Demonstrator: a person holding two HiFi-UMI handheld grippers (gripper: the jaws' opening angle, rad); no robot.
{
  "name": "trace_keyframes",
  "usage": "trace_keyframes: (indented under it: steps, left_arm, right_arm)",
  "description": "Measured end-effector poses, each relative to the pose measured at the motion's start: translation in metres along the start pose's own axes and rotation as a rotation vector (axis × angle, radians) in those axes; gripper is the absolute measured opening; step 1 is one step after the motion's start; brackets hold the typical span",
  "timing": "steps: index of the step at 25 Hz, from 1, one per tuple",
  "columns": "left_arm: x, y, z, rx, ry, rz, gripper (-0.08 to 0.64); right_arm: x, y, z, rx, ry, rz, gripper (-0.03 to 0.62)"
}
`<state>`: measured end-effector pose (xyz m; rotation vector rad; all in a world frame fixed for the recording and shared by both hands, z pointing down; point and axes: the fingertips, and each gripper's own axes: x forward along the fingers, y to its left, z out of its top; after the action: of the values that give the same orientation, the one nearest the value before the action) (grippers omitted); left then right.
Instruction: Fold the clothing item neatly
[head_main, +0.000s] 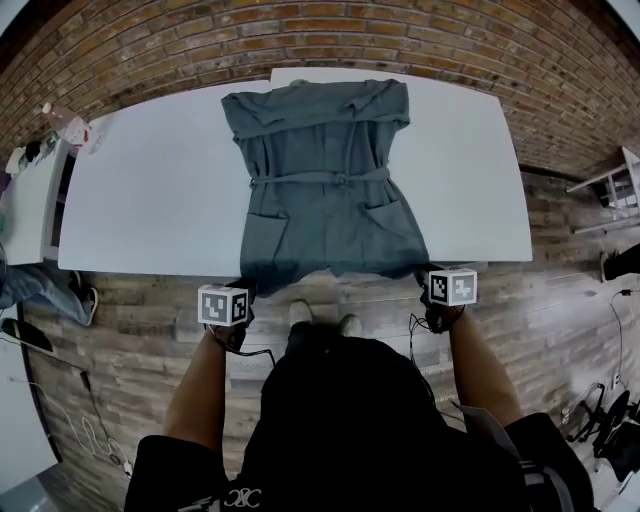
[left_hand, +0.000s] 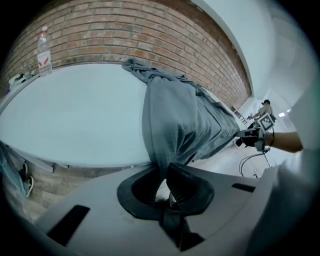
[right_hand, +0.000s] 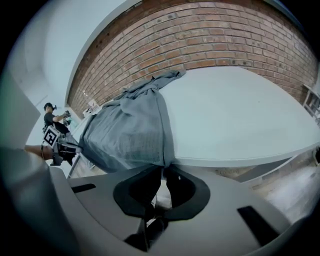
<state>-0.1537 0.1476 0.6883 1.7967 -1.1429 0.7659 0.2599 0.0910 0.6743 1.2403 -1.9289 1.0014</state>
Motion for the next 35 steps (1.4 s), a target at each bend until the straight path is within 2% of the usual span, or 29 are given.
trace_keyframes:
  steps: [4, 11, 16, 20, 29, 32, 35]
  left_arm:
    - [-0.006, -0.005, 0.003, 0.032, -0.003, -0.030, 0.032]
    - [-0.021, -0.012, 0.008, 0.057, -0.022, -0.049, 0.032]
    - [-0.037, -0.026, 0.020, 0.076, -0.067, -0.092, 0.029]
    - [-0.056, -0.044, 0.034, 0.069, -0.112, -0.166, 0.028]
    - [-0.110, -0.073, 0.100, 0.035, -0.278, -0.340, 0.028]
    - [-0.123, -0.072, 0.128, 0.039, -0.329, -0.371, 0.028]
    - [-0.132, -0.062, 0.158, 0.055, -0.365, -0.372, 0.028]
  right_arm:
    - [0.000, 0.007, 0.002, -0.028, -0.001, 0.024, 0.021]
    - [-0.018, 0.019, 0.005, -0.053, -0.035, 0.165, 0.015]
    - [-0.041, 0.037, 0.017, -0.150, -0.050, 0.259, 0.014]
    - [-0.061, 0.061, 0.031, -0.210, -0.082, 0.365, 0.014]
    - [-0.107, 0.117, 0.108, -0.273, -0.259, 0.529, 0.014]
    - [-0.115, 0.128, 0.144, -0.271, -0.330, 0.547, 0.014]
    - [-0.117, 0.128, 0.182, -0.274, -0.381, 0.521, 0.014]
